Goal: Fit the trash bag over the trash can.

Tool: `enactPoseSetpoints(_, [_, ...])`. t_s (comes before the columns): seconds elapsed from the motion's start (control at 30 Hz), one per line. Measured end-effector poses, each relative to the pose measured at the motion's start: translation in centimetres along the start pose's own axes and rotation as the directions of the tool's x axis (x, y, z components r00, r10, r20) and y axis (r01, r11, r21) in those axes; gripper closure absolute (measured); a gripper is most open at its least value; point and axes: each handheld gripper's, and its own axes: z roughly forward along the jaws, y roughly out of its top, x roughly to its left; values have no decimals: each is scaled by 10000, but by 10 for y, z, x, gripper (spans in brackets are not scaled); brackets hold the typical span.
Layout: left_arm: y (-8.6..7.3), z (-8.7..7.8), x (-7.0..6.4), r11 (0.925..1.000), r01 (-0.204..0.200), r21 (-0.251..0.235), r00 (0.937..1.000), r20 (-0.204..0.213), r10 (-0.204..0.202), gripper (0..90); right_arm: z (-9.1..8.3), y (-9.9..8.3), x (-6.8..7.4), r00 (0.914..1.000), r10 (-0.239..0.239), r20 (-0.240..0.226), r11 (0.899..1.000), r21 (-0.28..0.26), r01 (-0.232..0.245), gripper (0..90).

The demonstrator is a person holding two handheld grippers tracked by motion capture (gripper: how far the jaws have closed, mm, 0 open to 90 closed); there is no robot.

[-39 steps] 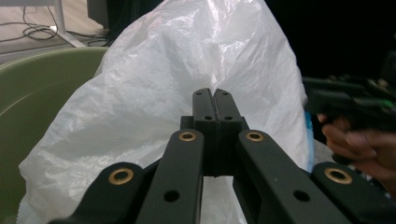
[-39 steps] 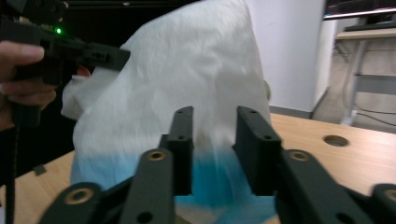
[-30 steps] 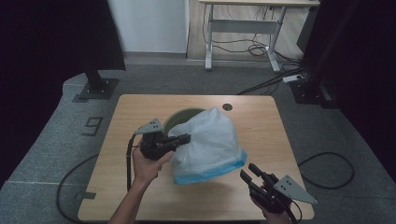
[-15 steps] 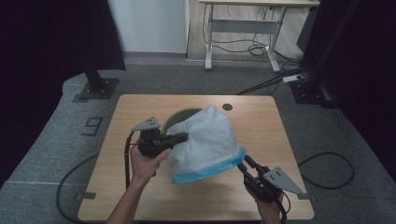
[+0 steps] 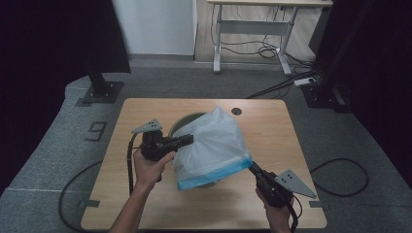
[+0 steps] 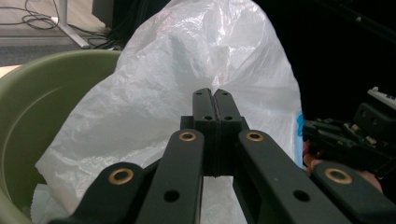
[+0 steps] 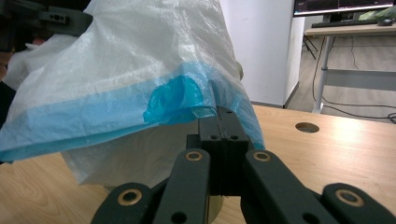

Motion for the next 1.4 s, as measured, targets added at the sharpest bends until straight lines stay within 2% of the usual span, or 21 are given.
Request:
enactPoseSetpoints(0.1, [4, -2, 2, 9998, 62, -199, 10000, -4, -62, 900, 2, 2, -1, 10000, -50, -64, 10000, 72, 51, 890])
enactPoseSetpoints(0.2, [9, -4, 3, 9992, 124, -373, 9999, 13, -124, 900, 3, 3, 1, 9995, -303, -59, 9995, 119, 304, 889])
enactPoseSetpoints(0.37, [12, -4, 5, 9988, 123, -476, 9999, -65, -126, 900, 6, 2, 2, 9987, -493, -115, 9985, 214, 495, 889])
enactPoseSetpoints(0.67, [16, -3, 7, 9984, 144, -538, 9999, -82, -149, 900, 9, 2, 1, 9989, -447, -113, 9985, 299, 450, 888])
enactPoseSetpoints(1.03, [22, 1, 15, 9968, 354, -723, 9990, -252, -373, 900, 14, 8, 1, 9974, -715, 8, 9970, 286, 714, 878])
enactPoseSetpoints(1.17, [22, -1, 18, 9962, 427, -765, 9985, -302, -451, 900, 14, 9, -3, 9984, -557, 87, 9981, 276, 554, 856])
enactPoseSetpoints(1.23, [23, -3, 20, 9961, 445, -767, 9982, -378, -475, 900, 13, 9, -5, 9988, -495, 48, 9983, 304, 493, 887])
enactPoseSetpoints(1.4, [23, -6, 26, 9949, 588, -821, 9971, -443, -625, 900, 11, 7, -7, 9988, -483, -90, 9980, 407, 487, 888])
